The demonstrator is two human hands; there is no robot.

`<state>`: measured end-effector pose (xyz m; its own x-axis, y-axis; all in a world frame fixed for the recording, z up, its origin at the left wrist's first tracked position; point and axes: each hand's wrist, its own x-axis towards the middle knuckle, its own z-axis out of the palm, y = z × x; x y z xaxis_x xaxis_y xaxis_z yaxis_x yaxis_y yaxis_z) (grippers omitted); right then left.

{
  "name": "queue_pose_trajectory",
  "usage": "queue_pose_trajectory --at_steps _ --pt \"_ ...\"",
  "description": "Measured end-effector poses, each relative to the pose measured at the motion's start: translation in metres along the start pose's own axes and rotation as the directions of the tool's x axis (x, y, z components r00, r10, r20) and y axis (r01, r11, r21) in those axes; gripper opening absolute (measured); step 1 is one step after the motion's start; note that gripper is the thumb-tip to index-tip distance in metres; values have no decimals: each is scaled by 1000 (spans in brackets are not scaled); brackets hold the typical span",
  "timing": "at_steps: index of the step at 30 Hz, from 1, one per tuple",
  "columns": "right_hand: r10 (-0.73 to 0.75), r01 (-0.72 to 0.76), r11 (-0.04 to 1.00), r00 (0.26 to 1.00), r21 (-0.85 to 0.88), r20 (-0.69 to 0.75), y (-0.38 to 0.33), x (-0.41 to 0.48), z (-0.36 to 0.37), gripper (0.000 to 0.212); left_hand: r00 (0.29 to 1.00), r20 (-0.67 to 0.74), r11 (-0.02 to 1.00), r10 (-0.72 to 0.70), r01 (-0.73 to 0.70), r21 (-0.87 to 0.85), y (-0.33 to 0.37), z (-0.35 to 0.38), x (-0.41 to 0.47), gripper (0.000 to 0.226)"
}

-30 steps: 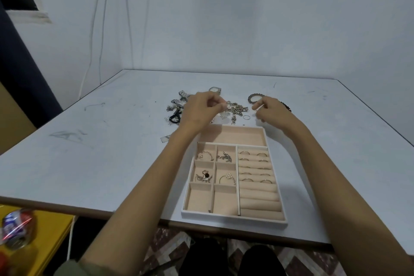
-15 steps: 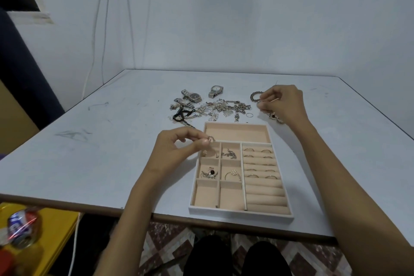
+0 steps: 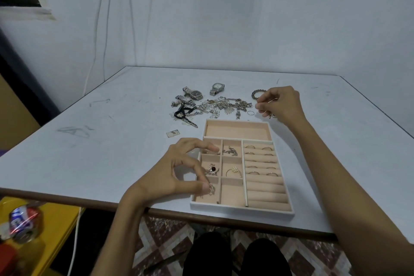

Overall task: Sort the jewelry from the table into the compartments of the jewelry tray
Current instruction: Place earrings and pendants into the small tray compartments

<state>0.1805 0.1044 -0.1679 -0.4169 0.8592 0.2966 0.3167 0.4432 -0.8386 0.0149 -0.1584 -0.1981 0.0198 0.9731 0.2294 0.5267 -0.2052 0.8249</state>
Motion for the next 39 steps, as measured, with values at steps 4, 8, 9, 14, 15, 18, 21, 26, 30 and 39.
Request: queue_pose_trajectory --at_steps 4,8,9,14,15,18,21,26,30,39 --pt "7 -7 1000 1000 1 1 -2 0 1 11 1000 -9 995 -30 31 91 -3 3 1 8" --pt "5 -5 1000 1000 13 23 -7 -2 1 14 999 -25 997 -22 24 71 -5 3 2 10" --pt "1 -2 1000 999 23 36 -11 -3 1 15 1000 -25 998 -13 15 61 -6 3 2 10" --pt "-48 33 994 986 100 160 -38 -21 -5 17 997 -75 1000 -13 12 -14 -10 1 5 21" --pt "-70 43 990 976 132 206 -44 -26 -7 16 990 -136 999 -32 31 -15 -13 1 5 23" --pt "-129 51 976 920 214 369 -63 -50 -11 17 930 -360 993 -70 100 65 -27 -1 7 31" --pt "-180 71 974 818 214 546 -78 -79 -12 18 896 -421 962 -140 224 157 -32 1 9 46" --pt "-191 107 981 577 159 794 -85 -119 -4 17 932 -283 765 -227 351 540 -34 10 15 63" --pt "-155 104 988 513 119 844 -84 -129 1 14 932 -274 743 -236 354 568 -34 10 15 61" --pt "-95 164 986 579 -1 810 -81 -129 4 17 931 -286 748 -228 355 561 -32 10 15 47"
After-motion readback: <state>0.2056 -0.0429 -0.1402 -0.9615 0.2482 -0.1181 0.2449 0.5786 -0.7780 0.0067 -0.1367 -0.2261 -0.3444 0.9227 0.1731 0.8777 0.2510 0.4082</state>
